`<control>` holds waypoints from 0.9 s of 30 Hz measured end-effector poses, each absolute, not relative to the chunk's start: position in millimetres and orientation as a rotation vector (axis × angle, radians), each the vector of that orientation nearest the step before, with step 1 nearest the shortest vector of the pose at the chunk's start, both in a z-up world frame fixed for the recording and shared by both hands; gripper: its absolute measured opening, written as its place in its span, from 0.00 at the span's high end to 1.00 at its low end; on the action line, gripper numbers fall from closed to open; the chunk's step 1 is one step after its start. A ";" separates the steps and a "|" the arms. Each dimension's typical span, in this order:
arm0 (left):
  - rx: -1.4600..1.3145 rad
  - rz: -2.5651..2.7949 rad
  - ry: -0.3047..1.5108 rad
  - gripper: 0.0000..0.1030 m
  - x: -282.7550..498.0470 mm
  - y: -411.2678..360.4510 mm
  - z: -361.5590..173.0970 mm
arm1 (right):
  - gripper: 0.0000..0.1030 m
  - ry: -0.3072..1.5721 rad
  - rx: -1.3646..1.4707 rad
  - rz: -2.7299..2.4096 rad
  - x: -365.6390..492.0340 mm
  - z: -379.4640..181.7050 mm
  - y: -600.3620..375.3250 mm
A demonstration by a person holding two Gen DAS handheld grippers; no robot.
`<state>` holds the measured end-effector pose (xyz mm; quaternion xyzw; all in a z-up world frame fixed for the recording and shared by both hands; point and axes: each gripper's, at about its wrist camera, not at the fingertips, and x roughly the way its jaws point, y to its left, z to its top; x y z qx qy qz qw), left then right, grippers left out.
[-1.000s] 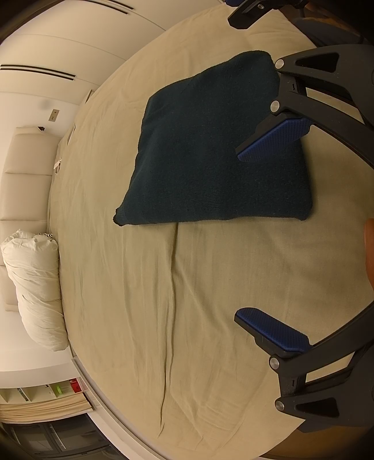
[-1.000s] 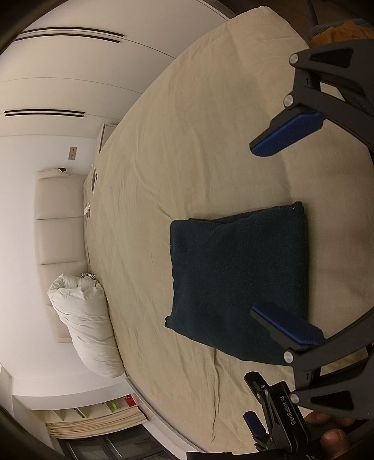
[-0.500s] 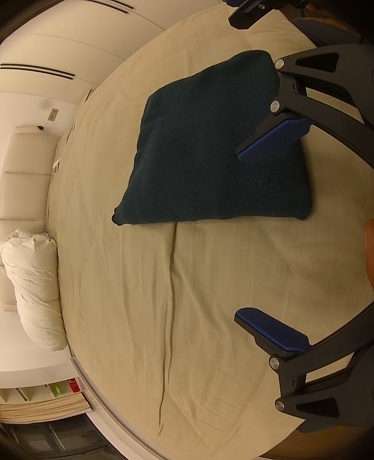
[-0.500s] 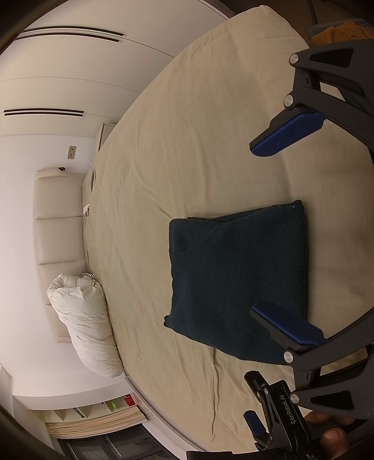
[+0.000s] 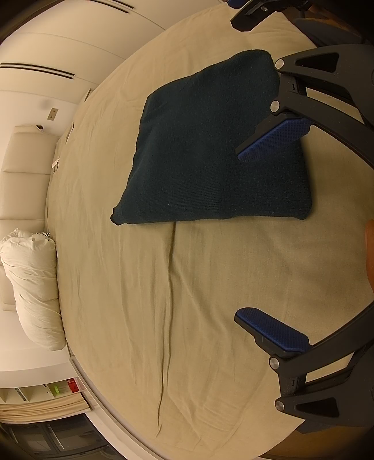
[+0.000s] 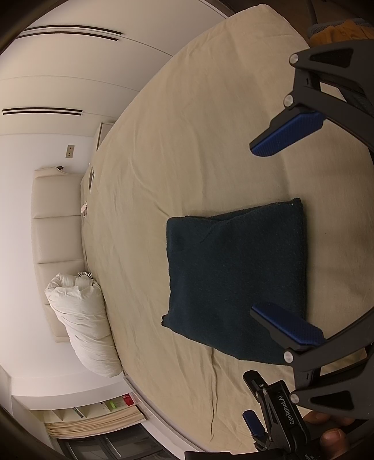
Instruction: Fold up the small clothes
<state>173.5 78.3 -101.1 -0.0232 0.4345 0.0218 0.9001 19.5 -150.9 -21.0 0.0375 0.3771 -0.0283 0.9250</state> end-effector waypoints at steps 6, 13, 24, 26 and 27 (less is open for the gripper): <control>-0.048 0.045 0.901 0.00 173.5 79.7 -101.8 | 0.00 0.775 0.077 -0.056 21.0 -20.8 -153.3; -0.050 0.043 0.903 0.00 172.9 80.4 -102.2 | 0.00 0.777 0.077 -0.054 23.2 -19.7 -155.9; -0.054 0.040 0.907 0.00 170.3 82.7 -102.7 | 0.00 0.781 0.080 -0.051 22.7 -21.1 -156.3; -0.054 0.040 0.910 0.00 170.3 83.2 -102.5 | 0.00 0.780 0.080 -0.051 22.9 -20.9 -156.5; -0.055 0.039 0.912 0.00 170.3 83.6 -102.8 | 0.00 0.781 0.081 -0.050 21.8 -21.8 -155.8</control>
